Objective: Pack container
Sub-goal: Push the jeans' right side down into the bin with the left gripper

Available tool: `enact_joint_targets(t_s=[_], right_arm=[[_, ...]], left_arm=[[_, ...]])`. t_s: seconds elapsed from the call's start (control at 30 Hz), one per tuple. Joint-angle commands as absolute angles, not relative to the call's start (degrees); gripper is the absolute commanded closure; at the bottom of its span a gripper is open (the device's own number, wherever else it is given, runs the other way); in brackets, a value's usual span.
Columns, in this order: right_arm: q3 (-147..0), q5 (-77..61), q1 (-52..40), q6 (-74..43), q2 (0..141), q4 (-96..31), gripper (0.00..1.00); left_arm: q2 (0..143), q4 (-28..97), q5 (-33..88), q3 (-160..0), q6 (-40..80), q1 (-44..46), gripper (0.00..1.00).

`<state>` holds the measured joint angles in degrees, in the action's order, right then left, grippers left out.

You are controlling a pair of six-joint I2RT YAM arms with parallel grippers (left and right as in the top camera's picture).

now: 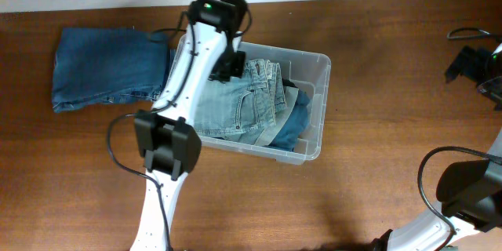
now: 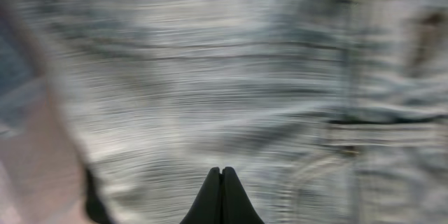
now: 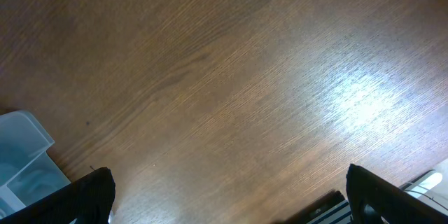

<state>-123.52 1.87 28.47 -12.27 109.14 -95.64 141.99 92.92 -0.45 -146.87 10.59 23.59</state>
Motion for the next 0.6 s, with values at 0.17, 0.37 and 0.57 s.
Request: enact_joint_targets(t_s=[0.17,0.37,0.57], right_arm=[[-123.44,1.74,28.53,-12.88,109.12,-95.57,0.02],[-123.44,1.74,28.53,-12.88,109.12,-95.57,0.02],[-123.44,1.74,28.53,-12.88,109.12,-95.57,0.02]], left_arm=[[149.29,91.98,2.96,-147.06,12.40,30.72,0.99],[152.86,91.33,3.97,-147.11,12.40,32.25,0.99],[150.78,95.59,4.19,-153.08,12.40,32.25,0.99]])
